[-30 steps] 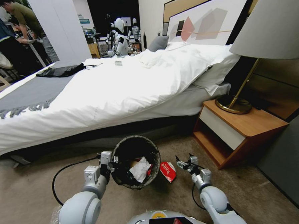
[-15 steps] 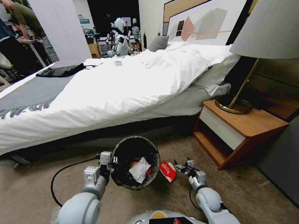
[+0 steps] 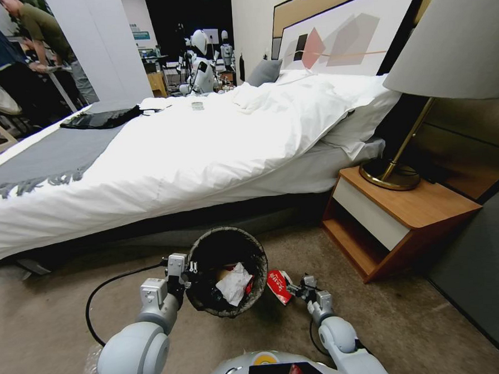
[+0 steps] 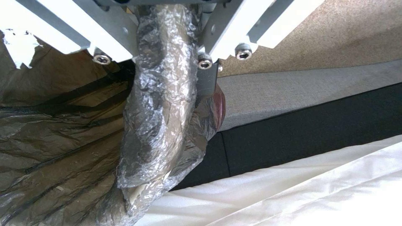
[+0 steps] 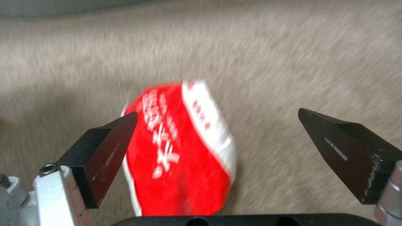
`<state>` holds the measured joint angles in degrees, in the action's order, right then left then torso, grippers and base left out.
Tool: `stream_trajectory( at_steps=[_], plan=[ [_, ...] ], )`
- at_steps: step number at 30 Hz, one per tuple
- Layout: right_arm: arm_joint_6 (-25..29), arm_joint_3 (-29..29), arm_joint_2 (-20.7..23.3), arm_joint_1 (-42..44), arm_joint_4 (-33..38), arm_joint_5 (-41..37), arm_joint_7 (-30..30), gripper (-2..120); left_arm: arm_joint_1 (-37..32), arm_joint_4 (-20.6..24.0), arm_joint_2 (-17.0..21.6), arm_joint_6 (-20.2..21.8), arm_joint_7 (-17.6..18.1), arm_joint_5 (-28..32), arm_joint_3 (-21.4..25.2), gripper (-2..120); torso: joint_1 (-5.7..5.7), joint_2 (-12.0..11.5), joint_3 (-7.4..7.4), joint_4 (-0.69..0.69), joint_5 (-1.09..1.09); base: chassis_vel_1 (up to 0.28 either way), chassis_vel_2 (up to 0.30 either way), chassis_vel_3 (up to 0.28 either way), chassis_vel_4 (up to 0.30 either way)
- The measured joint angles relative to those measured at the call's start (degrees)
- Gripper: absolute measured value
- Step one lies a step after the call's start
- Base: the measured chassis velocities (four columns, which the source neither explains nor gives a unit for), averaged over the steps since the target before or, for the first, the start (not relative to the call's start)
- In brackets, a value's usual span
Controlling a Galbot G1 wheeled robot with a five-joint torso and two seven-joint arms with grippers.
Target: Pick up the trash bin, then pick up the garbage from the floor and place it into the trash bin.
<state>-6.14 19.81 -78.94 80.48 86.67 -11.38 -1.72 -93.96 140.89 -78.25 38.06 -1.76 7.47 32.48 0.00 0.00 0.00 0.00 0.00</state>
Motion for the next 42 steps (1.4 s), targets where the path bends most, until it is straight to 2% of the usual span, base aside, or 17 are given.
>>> stream_trajectory(
  at_steps=[26, 39, 42],
  plan=[
    [1.4, -1.0, -3.9, -9.4, -14.3, 3.2, -1.1, 100, 0.4, -0.9, -0.1, -0.2, -0.1, -0.3, -0.4, 1, 0.0, 0.0, 0.0, 0.0, 0.0, 0.0, 0.0, 0.0, 0.0],
    [1.7, -1.0, -4.5, -11.6, -18.2, 3.7, -1.0, 100, 0.4, -1.1, -0.1, -0.4, -0.1, -0.3, -0.4, 1, 0.0, 0.0, 0.0, 0.0, 0.0, 0.0, 0.0, 0.0, 0.0],
    [2.4, -1.2, -4.6, -12.0, -19.3, 3.9, -0.4, 92, 0.4, -1.2, -0.1, -0.4, -0.1, -0.3, -0.4, 1, 0.0, 0.0, -0.01, 0.0, 0.01, 0.0, 0.0, 0.0, 0.0]
  ],
)
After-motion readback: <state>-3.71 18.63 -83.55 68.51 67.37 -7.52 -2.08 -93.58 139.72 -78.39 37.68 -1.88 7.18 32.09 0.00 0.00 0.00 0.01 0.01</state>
